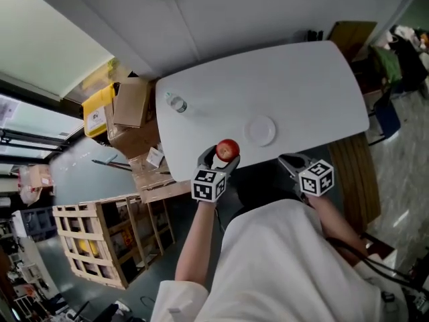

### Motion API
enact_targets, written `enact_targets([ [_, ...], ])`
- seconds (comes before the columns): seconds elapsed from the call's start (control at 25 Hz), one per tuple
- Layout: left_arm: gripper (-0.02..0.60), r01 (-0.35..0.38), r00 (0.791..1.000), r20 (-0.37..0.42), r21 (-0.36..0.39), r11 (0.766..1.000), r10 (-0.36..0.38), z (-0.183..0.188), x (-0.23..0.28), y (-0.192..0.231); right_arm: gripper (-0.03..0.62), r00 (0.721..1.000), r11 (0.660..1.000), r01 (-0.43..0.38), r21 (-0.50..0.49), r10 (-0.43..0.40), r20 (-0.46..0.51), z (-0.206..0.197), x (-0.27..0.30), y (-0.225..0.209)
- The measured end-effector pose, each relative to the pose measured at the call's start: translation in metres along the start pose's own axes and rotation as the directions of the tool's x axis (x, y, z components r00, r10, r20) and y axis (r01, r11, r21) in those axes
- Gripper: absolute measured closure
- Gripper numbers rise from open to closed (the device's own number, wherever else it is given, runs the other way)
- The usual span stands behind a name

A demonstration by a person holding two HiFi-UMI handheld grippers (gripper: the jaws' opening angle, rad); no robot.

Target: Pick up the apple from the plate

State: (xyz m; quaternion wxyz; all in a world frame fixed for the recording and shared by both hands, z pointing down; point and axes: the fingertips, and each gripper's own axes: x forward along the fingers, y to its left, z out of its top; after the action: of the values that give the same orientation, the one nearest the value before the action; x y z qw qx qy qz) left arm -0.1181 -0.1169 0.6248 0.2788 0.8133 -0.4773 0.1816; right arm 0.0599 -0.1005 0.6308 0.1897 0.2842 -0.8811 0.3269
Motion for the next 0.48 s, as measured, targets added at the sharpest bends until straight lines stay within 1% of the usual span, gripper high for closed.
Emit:
enact_targets([
  [0.28,0.224,0.021,0.999,0.047,-0.009,1.000,-0.021,0.003,-0.034,0.005,0.556,0.999,0.999,0.048,-0.022,-0.047,0.025,-0.016,-0.016,0.016],
  [0.48,0.224,0.014,0.998,0.056,-0.004,1.000,-0.013,0.005,-0.049,0.008,0.556,0.995,0.996,0.081,-0.025,-0.080,0.060,-0.014,-0.031,0.015],
])
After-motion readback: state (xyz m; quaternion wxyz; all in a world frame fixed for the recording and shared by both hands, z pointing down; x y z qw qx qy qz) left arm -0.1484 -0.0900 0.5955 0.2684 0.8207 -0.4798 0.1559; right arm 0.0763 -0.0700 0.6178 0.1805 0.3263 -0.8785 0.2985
